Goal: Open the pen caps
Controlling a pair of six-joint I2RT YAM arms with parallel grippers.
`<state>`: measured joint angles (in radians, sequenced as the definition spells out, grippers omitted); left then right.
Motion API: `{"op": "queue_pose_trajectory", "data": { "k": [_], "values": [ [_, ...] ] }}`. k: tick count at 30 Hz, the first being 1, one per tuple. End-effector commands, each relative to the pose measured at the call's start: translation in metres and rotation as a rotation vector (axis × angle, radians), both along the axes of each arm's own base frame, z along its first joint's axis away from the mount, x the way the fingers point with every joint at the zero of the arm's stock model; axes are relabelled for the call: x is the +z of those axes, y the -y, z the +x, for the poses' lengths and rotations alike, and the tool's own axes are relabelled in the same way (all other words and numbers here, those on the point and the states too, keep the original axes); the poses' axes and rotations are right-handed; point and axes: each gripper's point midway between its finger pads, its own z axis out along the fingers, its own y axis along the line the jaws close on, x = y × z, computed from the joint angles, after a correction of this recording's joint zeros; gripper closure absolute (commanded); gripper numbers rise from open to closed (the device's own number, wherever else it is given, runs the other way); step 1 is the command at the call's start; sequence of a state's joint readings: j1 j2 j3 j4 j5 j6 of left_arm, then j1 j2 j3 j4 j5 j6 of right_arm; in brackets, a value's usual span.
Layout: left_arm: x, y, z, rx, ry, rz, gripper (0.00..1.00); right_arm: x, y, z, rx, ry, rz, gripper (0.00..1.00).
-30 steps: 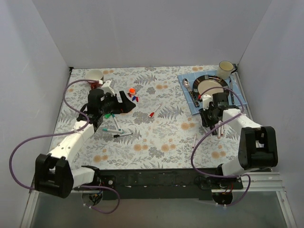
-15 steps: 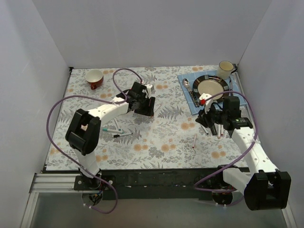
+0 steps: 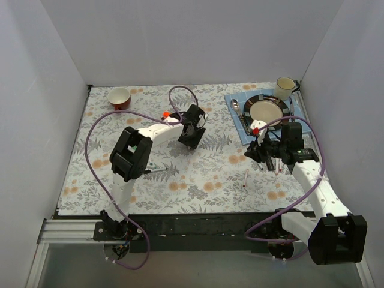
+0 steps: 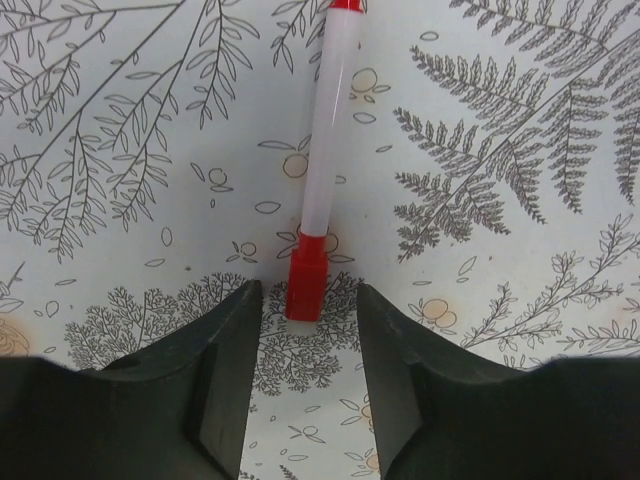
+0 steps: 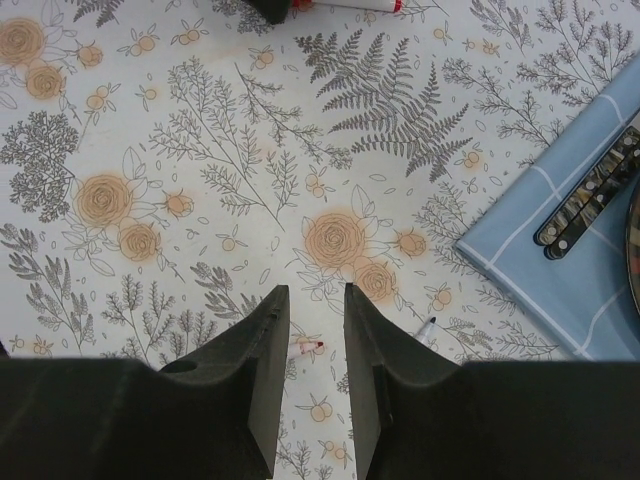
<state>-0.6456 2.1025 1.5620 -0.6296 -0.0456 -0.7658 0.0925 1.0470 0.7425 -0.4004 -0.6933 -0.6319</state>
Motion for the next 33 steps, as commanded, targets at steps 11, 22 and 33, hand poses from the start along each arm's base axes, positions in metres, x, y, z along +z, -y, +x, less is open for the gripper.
{"op": "queue_pose_trajectory", "data": {
  "k": [11, 22, 33],
  "values": [
    [0.008, -0.004, 0.002, -0.019, 0.025, 0.085, 0.86, 0.011, -0.005, -0.002, 0.033, 0.03, 0.024, 0.64],
    [0.084, 0.045, -0.059, -0.274, 0.1, -0.284, 1.0, 0.009, -0.037, -0.068, 0.481, 0.224, 0.117, 0.15],
    [0.108, 0.082, -0.209, -0.478, -0.602, -0.74, 1.0, -0.009, -0.053, -0.086, 0.631, 0.419, 0.013, 0.15]
  ]
}}
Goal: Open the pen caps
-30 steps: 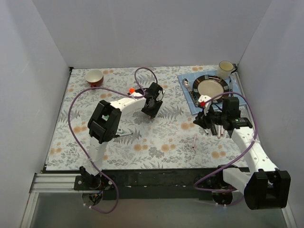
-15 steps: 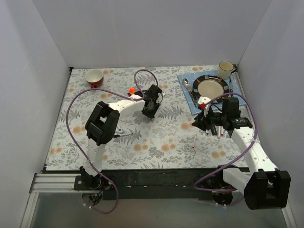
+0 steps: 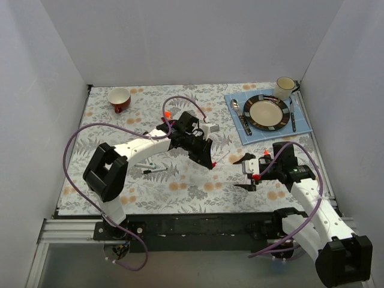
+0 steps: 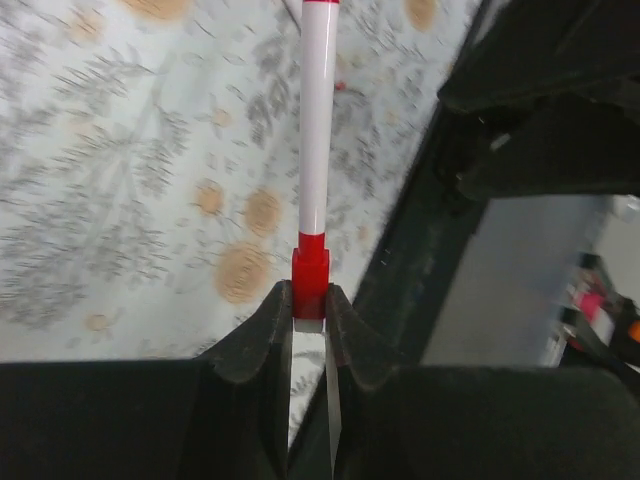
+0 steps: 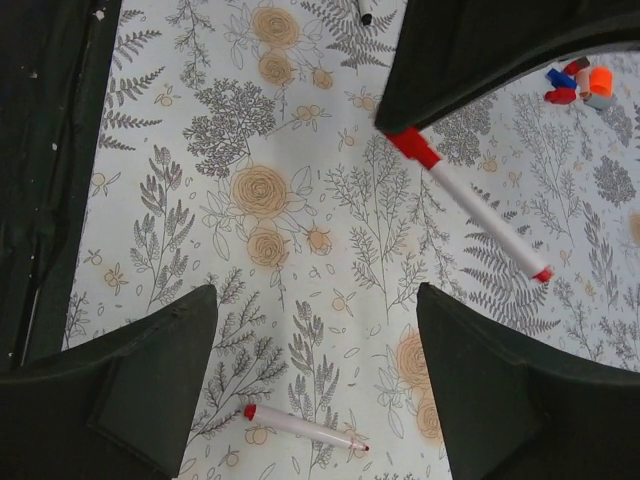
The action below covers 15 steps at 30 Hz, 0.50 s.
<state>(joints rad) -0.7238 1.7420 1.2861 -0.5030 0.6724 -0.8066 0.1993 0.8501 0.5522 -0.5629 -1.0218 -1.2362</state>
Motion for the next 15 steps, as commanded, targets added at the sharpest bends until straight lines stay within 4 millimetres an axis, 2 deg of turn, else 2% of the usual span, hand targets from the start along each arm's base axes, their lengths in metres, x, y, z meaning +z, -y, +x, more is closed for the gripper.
{"op": "queue_pose_trajectory", "data": {
  "k": [1, 2, 5, 9, 15],
  "values": [
    [-0.005, 0.006, -0.069, -0.166, -0.354, -0.066, 1.0, 0.004, -0.006, 0.006, 0.037, 0.095, -0.012, 0.18],
    [-0.008, 0.008, -0.079, -0.189, -0.378, -0.051, 1.0, 0.004, -0.006, 0.005, 0.039, 0.093, -0.013, 0.19],
    [-0.011, 0.014, -0.088, -0.212, -0.393, -0.037, 1.0, 0.003, -0.008, -0.003, 0.074, 0.094, -0.011, 0.22],
    [-0.006, 0.021, -0.092, -0.237, -0.401, -0.052, 1.0, -0.01, -0.012, -0.011, 0.113, 0.079, -0.045, 0.24],
    [-0.003, 0.028, -0.096, -0.261, -0.414, -0.059, 1.0, -0.033, -0.025, -0.024, 0.192, 0.068, -0.142, 0.35]
  ]
}}
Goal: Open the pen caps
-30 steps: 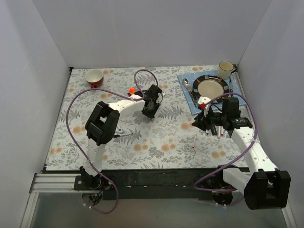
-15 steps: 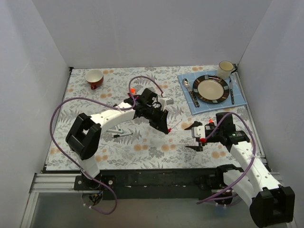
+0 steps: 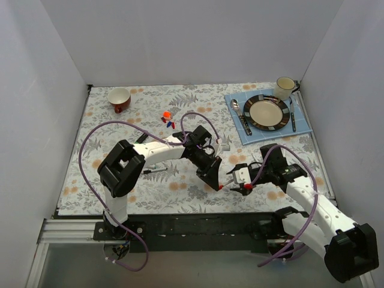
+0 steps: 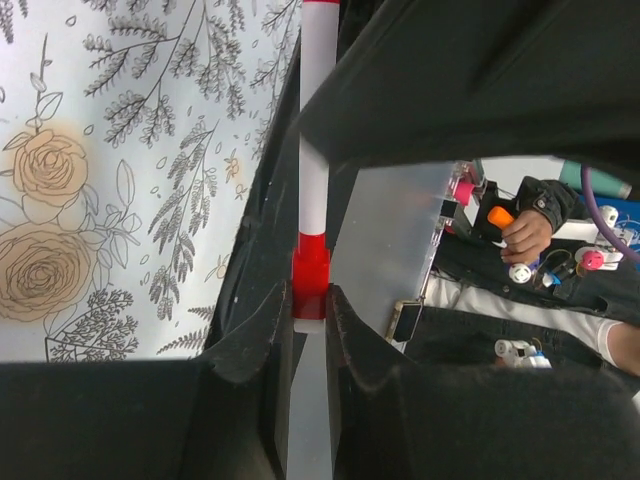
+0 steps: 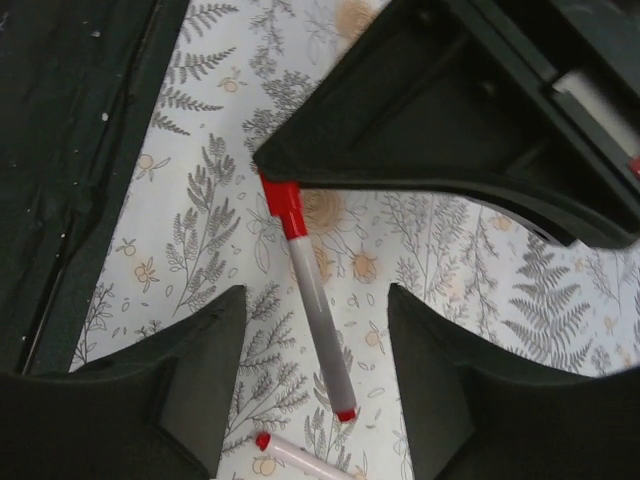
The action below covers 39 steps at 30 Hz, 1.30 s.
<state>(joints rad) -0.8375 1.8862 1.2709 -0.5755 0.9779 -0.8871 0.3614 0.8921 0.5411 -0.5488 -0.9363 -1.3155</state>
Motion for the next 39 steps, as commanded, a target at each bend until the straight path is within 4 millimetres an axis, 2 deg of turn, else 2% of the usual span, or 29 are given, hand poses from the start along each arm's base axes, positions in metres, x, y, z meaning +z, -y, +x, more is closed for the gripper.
{"op": "queue_pose_trajectory", "data": {
  "k": [1, 3, 4, 6, 8, 9, 13, 14, 15, 16, 17, 18, 19, 20, 21, 22, 23, 24, 25, 26, 27, 29, 30, 31, 32, 33, 36, 37, 39],
  "values": [
    [0.02, 0.008, -0.002, -0.024, -0.013, -0.056, 1.0, -0.018, -0.006, -0.008, 0.051, 0.02, -0.081, 0.4],
    [0.017, 0.008, -0.002, -0.025, -0.017, -0.049, 1.0, -0.024, -0.009, -0.011, 0.071, 0.011, -0.105, 0.48],
    [0.017, 0.008, -0.002, -0.026, -0.016, -0.05, 1.0, -0.025, -0.01, -0.011, 0.073, 0.013, -0.115, 0.59],
    [0.016, 0.007, -0.004, -0.029, -0.024, -0.048, 1.0, -0.027, -0.012, -0.014, 0.088, 0.013, -0.123, 0.7],
    [0.015, 0.007, -0.004, -0.03, -0.028, -0.048, 1.0, -0.026, -0.013, -0.015, 0.098, 0.023, -0.127, 0.93],
    [0.016, 0.008, -0.004, -0.031, -0.03, -0.05, 1.0, -0.027, -0.013, -0.016, 0.1, 0.022, -0.13, 0.99],
    [0.019, 0.008, -0.001, -0.02, -0.009, -0.049, 0.98, -0.025, -0.014, -0.016, 0.101, 0.031, -0.126, 0.99],
    [0.021, 0.011, 0.003, 0.002, 0.011, -0.044, 0.92, -0.024, -0.014, -0.015, 0.097, 0.034, -0.124, 0.99],
    [0.022, 0.011, 0.006, 0.022, 0.03, -0.041, 0.77, -0.023, -0.014, -0.015, 0.084, 0.022, -0.123, 0.99],
    [0.02, 0.01, 0.014, 0.061, 0.074, -0.025, 0.7, -0.022, -0.014, -0.012, 0.064, 0.018, -0.126, 0.99],
    [0.037, 0.014, 0.021, 0.097, 0.12, -0.071, 0.62, -0.019, -0.015, -0.007, 0.043, 0.02, -0.121, 0.99],
    [0.037, 0.01, 0.023, 0.123, 0.135, -0.078, 0.51, -0.018, -0.016, -0.005, 0.033, 0.016, -0.122, 0.99],
    [0.039, 0.006, 0.033, 0.169, 0.163, -0.087, 0.45, -0.015, -0.016, -0.003, 0.007, -0.006, -0.117, 0.99],
    [0.059, 0.009, 0.047, 0.234, 0.26, -0.157, 0.42, -0.012, -0.017, 0.001, -0.009, -0.008, -0.107, 0.99],
    [0.062, 0.008, 0.051, 0.286, 0.268, -0.167, 0.39, -0.009, -0.018, 0.003, -0.025, -0.017, -0.102, 0.99],
    [0.052, -0.001, 0.05, 0.333, 0.269, -0.157, 0.38, -0.006, -0.019, 0.003, -0.039, -0.049, -0.087, 0.99],
    [0.059, 0.003, 0.068, 0.419, 0.355, -0.214, 0.38, 0.0, -0.02, 0.008, -0.059, -0.053, -0.069, 0.99],
    [0.079, 0.001, 0.069, 0.492, 0.356, -0.271, 0.37, 0.004, -0.021, 0.01, -0.081, -0.071, -0.053, 0.99],
    [0.074, -0.003, 0.072, 0.55, 0.385, -0.322, 0.33, 0.008, -0.02, 0.013, -0.125, -0.116, -0.035, 0.99],
    [0.075, -0.008, 0.086, 0.66, 0.419, -0.332, 0.28, 0.013, -0.021, 0.016, -0.141, -0.124, -0.021, 0.99],
    [0.091, -0.011, 0.085, 0.731, 0.385, -0.395, 0.27, 0.018, -0.023, 0.02, -0.151, -0.126, 0.002, 0.99],
    [0.095, -0.019, 0.087, 0.834, 0.393, -0.49, 0.14, 0.026, -0.024, 0.027, -0.243, -0.2, 0.046, 0.99],
    [0.098, -0.023, 0.096, 0.912, 0.405, -0.508, 0.14, 0.033, -0.026, 0.033, -0.262, -0.193, 0.075, 0.99],
    [0.106, -0.02, 0.095, 0.938, 0.384, -0.551, 0.14, 0.035, -0.026, 0.038, -0.299, -0.208, 0.09, 0.99],
    [0.105, -0.019, 0.096, 0.965, 0.375, -0.552, 0.13, 0.036, -0.026, 0.04, -0.351, -0.271, 0.106, 0.99],
    [0.106, -0.021, 0.105, 1.031, 0.377, -0.551, 0.13, 0.037, -0.026, 0.043, -0.366, -0.272, 0.112, 0.99],
    [0.105, -0.014, 0.108, 1.111, 0.309, -0.56, 0.14, 0.039, -0.027, 0.051, -0.425, -0.299, 0.146, 0.99],
    [0.106, -0.017, 0.118, 1.179, 0.316, -0.565, 0.14, 0.041, -0.028, 0.054, -0.431, -0.288, 0.154, 0.99],
    [0.106, -0.017, 0.118, 1.23, 0.29, -0.574, 0.16, 0.041, -0.026, 0.062, -0.498, -0.31, 0.17, 0.99]
  ]
}}
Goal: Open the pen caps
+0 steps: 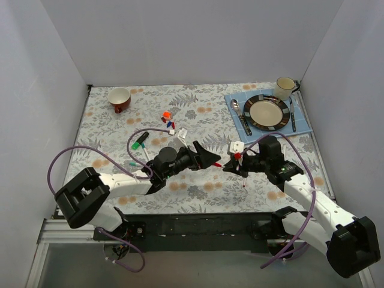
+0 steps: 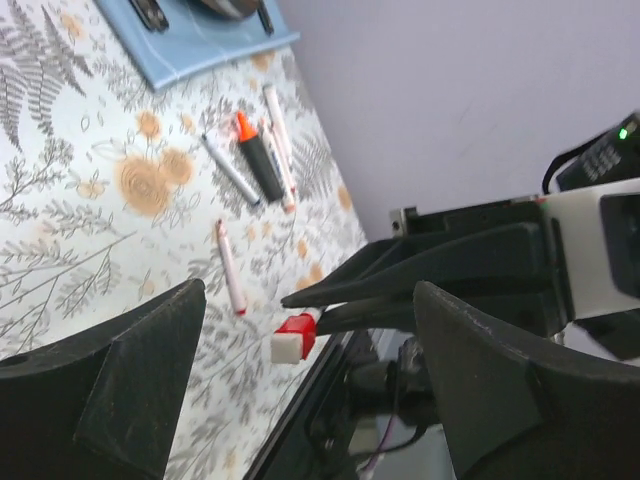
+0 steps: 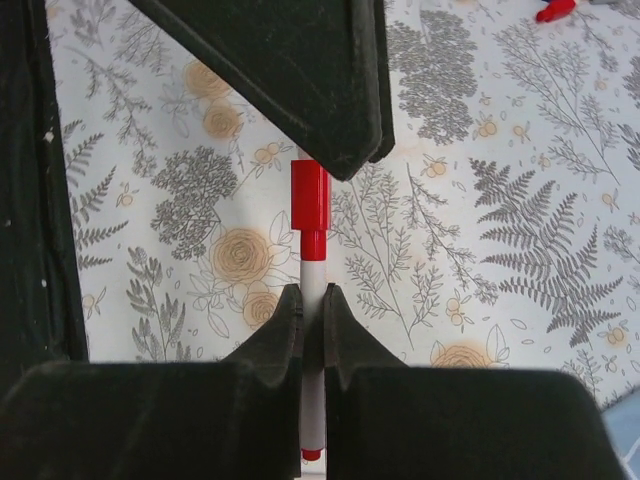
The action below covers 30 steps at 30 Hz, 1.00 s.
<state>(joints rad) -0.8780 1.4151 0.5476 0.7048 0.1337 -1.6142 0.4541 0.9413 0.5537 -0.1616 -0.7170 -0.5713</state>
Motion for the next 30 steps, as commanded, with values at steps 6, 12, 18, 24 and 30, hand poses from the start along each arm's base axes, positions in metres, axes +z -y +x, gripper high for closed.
{"op": "queue_pose_trajectory", "data": {
  "k": [6, 12, 18, 24, 30],
  "values": [
    [0.039, 0.003, 0.028, 0.262, -0.002, -0.226, 0.26, 0.028, -0.002, 0.035, -0.223, -0.016, 0.117, 0.99],
    [0.038, 0.012, 0.028, 0.256, -0.014, -0.268, 0.4, 0.027, -0.006, 0.033, -0.219, -0.051, 0.14, 0.99],
    [0.044, 0.019, 0.03, 0.248, -0.001, -0.285, 0.57, 0.026, -0.007, 0.032, -0.22, -0.06, 0.143, 0.99],
    [0.047, 0.023, 0.028, 0.224, 0.009, -0.308, 0.8, 0.027, -0.006, 0.034, -0.23, -0.06, 0.145, 0.99],
    [0.051, 0.025, 0.029, 0.22, 0.031, -0.311, 1.0, 0.025, -0.007, 0.034, -0.229, -0.067, 0.145, 0.99]
  ]
}}
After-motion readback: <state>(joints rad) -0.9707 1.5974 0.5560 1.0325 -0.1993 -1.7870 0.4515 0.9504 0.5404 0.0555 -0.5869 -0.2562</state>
